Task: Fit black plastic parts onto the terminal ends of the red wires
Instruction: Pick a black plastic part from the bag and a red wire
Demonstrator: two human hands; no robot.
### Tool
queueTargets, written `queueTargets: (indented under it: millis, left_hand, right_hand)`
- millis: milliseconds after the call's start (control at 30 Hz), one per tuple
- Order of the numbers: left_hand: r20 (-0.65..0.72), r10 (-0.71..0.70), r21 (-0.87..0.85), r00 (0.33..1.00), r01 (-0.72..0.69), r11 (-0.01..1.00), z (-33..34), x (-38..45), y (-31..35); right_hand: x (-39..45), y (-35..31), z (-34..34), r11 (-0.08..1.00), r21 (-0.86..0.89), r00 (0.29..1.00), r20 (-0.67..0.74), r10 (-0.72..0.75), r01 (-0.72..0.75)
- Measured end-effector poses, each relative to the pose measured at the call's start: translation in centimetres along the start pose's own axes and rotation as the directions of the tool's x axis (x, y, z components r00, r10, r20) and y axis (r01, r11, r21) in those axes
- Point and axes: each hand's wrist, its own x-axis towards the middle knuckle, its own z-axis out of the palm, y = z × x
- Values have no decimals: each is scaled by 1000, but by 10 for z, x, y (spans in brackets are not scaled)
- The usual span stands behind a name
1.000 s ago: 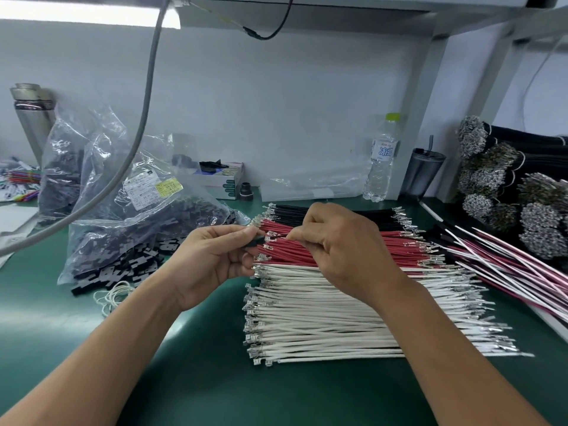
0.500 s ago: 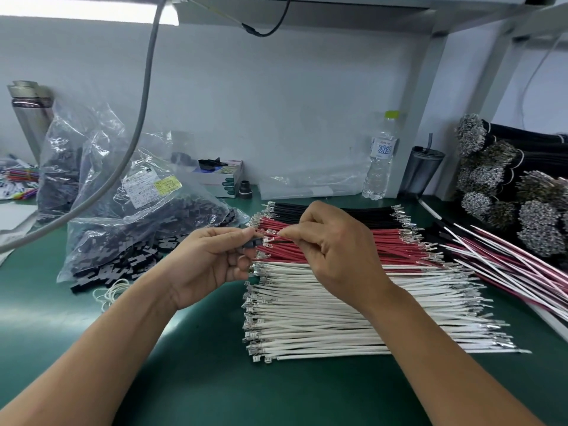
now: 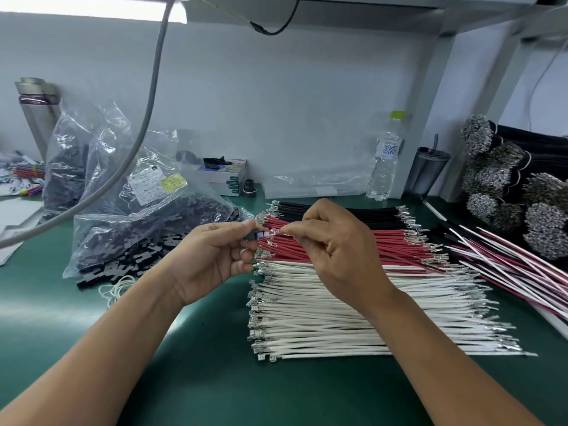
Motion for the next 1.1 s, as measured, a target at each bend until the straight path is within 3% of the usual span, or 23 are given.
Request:
queueTargets:
  millis: [100,333,467,633,733,933,1033,1100]
  left_hand:
    - [4,1,12,1000,-2,1000,0,0,0]
    - [-33,13,2,999,-13,1000,0,-1,0]
    - [-46,70,48,997,-67,997,2,-1,-1]
    - [-82,62,61,995,-57,997,4,0,-1]
    - [-59,39,26,997,-37,999,5,0,-2]
    - [-87,61,49,994,-57,997,4,1,-3]
    - [-104,58,58,993,-52,997,4,2,-4]
    - [-108,54,70,993,-46,996,6,2,-5]
  right_hand:
    - [0,-2,4,998,16,998,-22,65,-64]
    - [-1,-2,0,1000,25,1000,23,-2,2]
    - [-2,-8,5,994,-64,996,18,90,-89]
    - [0,-10,-2,949,-308,997,58,-59,74]
    - [0,-14,-1,930,-365,999,29,-31,39]
    - [-2,-10,2,970,-238,996,89,-31,51]
    - [-4,-7,4,993,-81,993,77,93,-87]
    - [-4,-7,7,989,-83,990,62,128,-122]
